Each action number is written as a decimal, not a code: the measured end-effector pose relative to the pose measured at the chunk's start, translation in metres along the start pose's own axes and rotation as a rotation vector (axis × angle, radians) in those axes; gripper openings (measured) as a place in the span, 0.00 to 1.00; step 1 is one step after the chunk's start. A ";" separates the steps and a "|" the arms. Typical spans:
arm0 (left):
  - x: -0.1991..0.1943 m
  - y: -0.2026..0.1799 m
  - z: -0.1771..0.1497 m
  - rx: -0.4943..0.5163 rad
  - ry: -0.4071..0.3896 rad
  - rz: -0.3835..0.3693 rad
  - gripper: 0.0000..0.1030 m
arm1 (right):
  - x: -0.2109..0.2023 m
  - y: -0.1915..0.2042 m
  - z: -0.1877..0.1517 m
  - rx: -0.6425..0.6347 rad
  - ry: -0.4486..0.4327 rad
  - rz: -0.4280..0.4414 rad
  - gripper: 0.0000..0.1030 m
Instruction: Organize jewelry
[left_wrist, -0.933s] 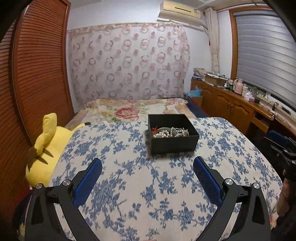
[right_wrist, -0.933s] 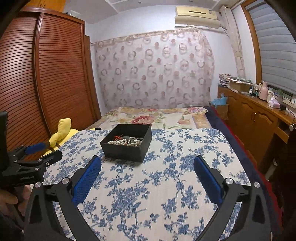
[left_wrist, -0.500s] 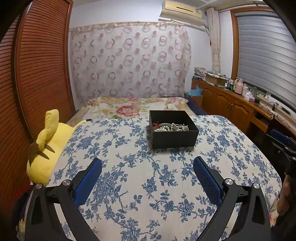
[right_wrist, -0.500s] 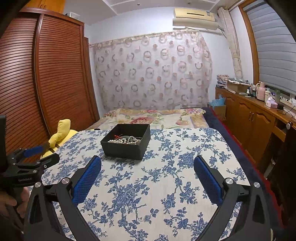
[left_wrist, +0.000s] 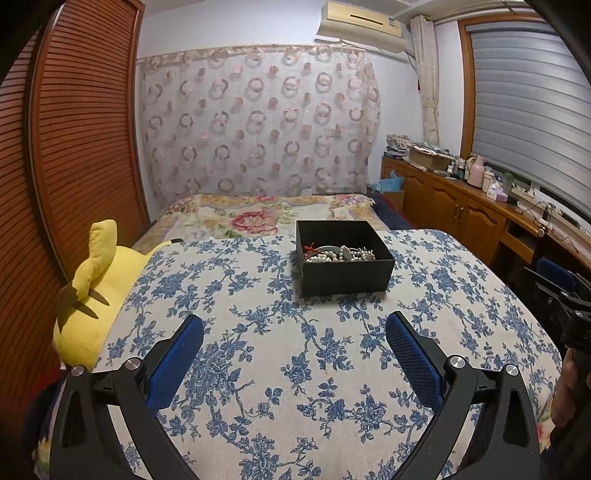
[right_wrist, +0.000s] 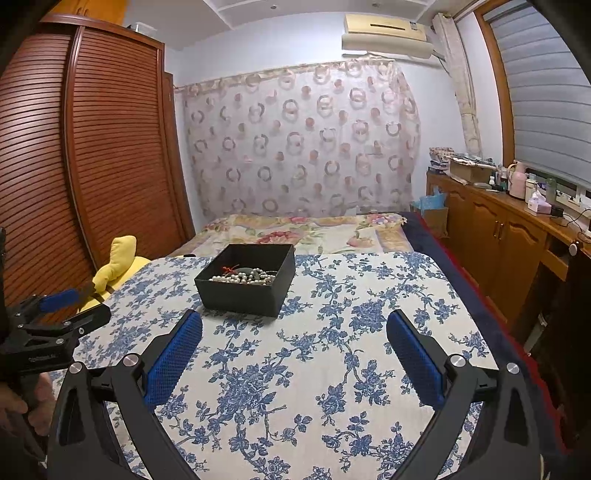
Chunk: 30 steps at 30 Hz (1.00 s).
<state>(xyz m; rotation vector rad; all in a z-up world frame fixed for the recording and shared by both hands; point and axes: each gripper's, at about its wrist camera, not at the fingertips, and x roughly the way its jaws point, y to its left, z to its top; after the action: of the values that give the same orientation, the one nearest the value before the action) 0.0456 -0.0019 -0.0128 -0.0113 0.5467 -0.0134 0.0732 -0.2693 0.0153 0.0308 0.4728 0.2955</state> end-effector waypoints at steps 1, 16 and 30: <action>0.001 0.000 0.001 0.000 0.000 0.001 0.93 | 0.000 0.000 0.000 0.000 0.000 -0.001 0.98; -0.004 -0.005 0.007 0.003 -0.016 0.006 0.93 | 0.001 -0.003 -0.002 0.003 0.002 -0.003 0.98; -0.003 -0.006 0.008 0.005 -0.022 0.007 0.93 | 0.001 -0.003 -0.002 0.002 0.002 -0.003 0.98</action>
<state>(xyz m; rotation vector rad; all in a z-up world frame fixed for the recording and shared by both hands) 0.0465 -0.0081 -0.0045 -0.0046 0.5250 -0.0074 0.0740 -0.2723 0.0133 0.0314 0.4748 0.2926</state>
